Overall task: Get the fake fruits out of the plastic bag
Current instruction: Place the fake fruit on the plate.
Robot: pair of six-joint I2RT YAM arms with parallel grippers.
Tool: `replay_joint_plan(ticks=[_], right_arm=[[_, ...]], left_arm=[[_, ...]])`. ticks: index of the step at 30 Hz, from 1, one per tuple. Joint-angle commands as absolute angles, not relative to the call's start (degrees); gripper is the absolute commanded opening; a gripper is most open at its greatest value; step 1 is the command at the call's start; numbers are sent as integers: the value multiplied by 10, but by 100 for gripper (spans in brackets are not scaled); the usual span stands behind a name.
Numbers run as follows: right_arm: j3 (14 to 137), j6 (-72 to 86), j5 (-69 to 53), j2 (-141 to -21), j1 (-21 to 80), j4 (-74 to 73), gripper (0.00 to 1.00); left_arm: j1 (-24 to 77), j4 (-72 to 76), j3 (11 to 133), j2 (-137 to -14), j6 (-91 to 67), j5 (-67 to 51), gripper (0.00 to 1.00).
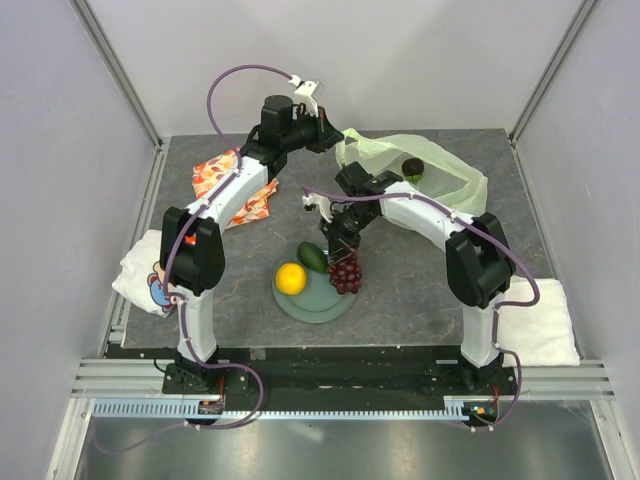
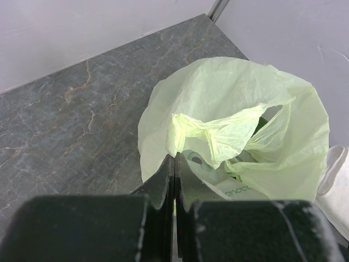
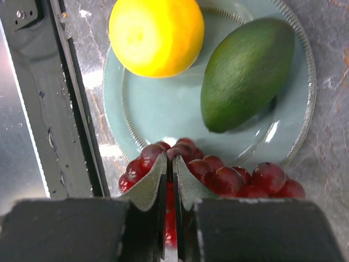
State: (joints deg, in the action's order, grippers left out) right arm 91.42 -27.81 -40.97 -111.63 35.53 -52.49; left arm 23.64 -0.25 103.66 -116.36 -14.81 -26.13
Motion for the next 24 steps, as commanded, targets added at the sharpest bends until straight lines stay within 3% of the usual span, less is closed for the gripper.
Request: replay_joint_plan(ticks=[1, 15, 18, 20, 21, 24], right_arm=[[943, -274, -425, -1146, 362, -511, 11], [955, -294, -480, -1182, 381, -532, 12], [967, -283, -470, -1201, 381, -529, 21], [969, -279, -466, -1208, 381, -529, 30], [967, -277, -461, -1207, 381, -528, 41], [976, -260, -459, -1196, 380, -528, 53]], left_arm=[[237, 21, 1041, -1159, -165, -279, 2], [236, 29, 1045, -1169, -181, -292, 2], [236, 29, 1046, -1172, -179, -292, 2], [237, 29, 1048, -1174, -179, -294, 2], [236, 29, 1049, -1175, -179, -294, 2], [236, 27, 1054, -1176, -176, -294, 2]])
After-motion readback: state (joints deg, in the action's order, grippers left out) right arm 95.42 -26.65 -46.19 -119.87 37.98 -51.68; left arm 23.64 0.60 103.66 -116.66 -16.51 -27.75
